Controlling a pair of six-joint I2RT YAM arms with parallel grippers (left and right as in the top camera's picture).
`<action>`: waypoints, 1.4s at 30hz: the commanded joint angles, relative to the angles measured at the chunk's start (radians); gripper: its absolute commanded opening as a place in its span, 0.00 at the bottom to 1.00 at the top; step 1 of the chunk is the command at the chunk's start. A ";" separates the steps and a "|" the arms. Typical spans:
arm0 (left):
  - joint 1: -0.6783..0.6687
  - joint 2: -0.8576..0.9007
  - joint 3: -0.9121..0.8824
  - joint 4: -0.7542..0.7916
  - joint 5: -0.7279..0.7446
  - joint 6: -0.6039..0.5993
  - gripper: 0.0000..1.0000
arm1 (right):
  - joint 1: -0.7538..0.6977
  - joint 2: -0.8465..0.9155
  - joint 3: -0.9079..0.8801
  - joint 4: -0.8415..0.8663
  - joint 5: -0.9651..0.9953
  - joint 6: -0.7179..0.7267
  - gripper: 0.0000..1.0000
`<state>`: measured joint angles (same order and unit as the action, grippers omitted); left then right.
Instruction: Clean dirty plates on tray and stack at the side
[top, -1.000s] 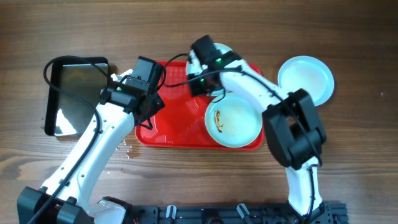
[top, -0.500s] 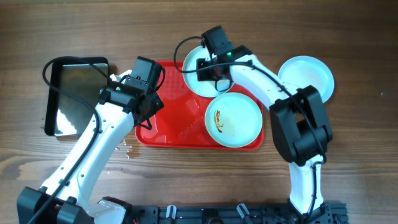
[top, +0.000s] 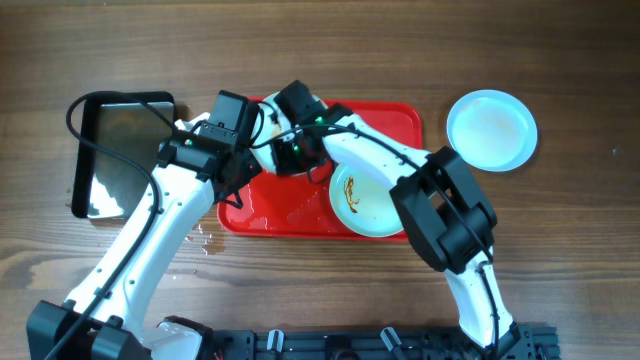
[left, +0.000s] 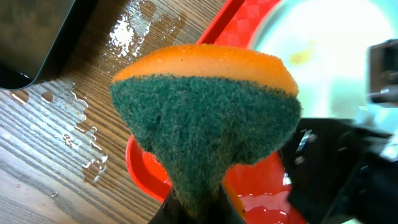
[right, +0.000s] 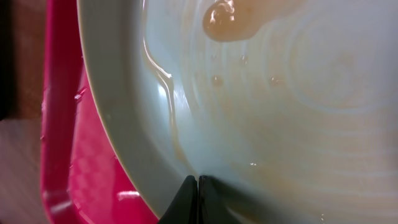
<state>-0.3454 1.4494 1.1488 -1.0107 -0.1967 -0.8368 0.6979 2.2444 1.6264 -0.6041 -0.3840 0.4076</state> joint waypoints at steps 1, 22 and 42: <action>-0.005 0.004 -0.006 0.008 0.002 -0.005 0.04 | 0.057 0.015 0.002 -0.006 -0.108 -0.005 0.04; -0.006 0.004 -0.006 0.020 0.006 -0.005 0.04 | -0.236 -0.036 0.003 0.026 0.058 -0.093 0.34; -0.006 0.187 -0.006 0.078 0.122 0.127 0.04 | -0.093 0.021 0.004 -0.117 0.286 -0.116 0.04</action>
<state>-0.3470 1.5600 1.1488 -0.9360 -0.1131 -0.7414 0.5995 2.2402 1.6455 -0.7033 -0.2543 0.3084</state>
